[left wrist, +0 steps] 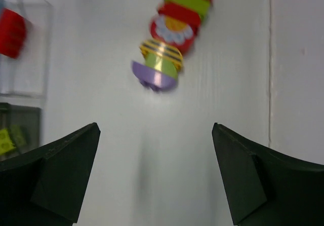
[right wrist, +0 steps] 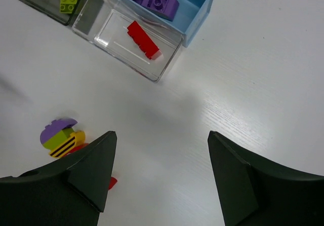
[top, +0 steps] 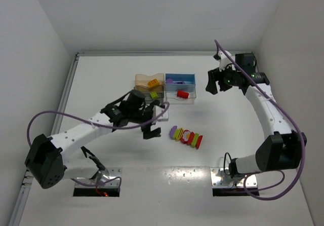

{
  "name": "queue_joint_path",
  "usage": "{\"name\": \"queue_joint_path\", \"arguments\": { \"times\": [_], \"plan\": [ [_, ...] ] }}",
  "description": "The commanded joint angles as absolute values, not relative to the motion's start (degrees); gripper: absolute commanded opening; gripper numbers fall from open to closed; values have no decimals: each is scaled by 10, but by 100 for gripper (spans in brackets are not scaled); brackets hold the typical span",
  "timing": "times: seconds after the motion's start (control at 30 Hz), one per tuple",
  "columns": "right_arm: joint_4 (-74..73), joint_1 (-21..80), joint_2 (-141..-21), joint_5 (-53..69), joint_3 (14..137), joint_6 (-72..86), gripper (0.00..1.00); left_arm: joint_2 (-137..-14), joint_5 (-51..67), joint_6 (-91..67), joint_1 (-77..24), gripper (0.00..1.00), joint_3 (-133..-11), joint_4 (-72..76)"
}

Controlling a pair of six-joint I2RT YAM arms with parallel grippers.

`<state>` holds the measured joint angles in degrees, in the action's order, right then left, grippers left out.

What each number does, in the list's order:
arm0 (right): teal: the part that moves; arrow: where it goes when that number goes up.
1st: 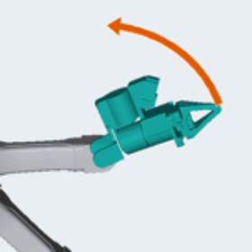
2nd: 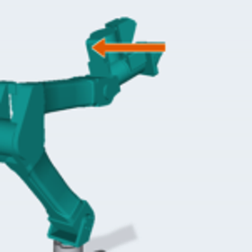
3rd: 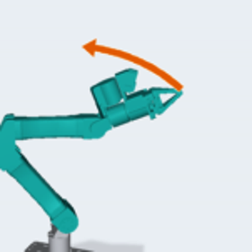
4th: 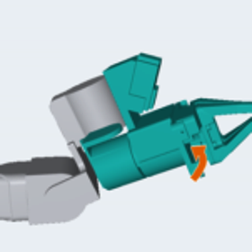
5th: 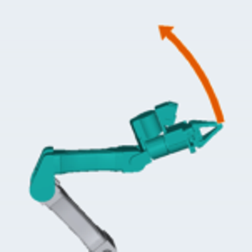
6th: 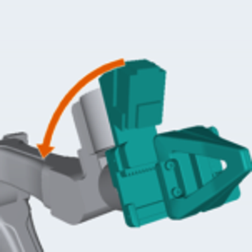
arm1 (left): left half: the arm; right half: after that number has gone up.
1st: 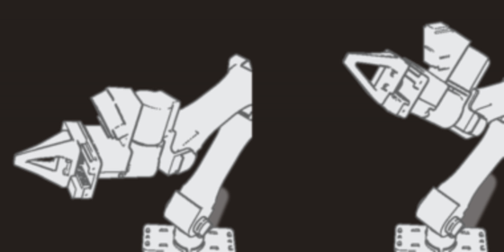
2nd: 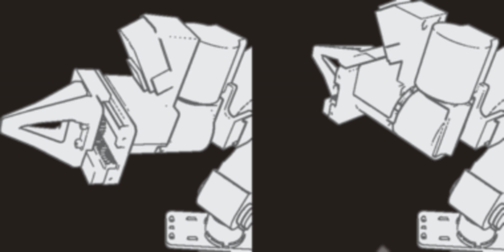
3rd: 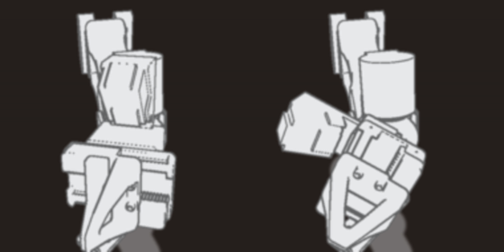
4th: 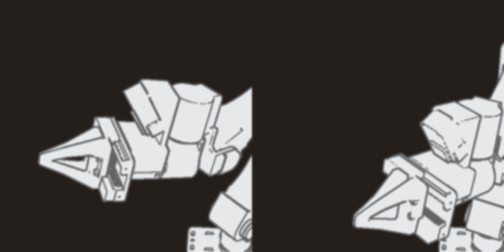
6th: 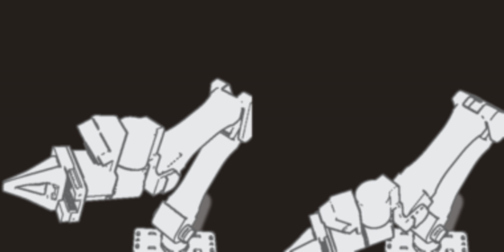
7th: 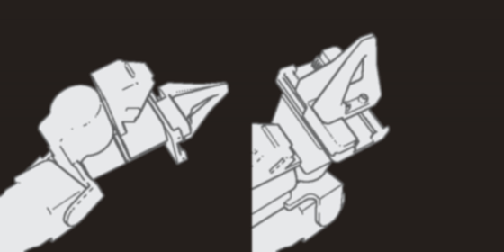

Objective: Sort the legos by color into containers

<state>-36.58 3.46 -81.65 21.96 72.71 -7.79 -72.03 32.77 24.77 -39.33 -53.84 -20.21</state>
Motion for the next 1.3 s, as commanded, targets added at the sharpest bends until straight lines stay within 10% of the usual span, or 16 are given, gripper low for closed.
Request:
{"name": "queue_joint_path", "arguments": {
  "times": [0.0,0.4,1.27],
  "plan": [
    [-367,25,-783,232,715,-86,73,-684,318,426,-412,100,-477,-226],
    [-377,-16,-748,243,681,-81,73,-833,383,653,-450,100,-510,-194],
    [-398,-63,-743,254,687,-81,73,-1048,405,614,-484,100,-656,-200]
  ]
}}
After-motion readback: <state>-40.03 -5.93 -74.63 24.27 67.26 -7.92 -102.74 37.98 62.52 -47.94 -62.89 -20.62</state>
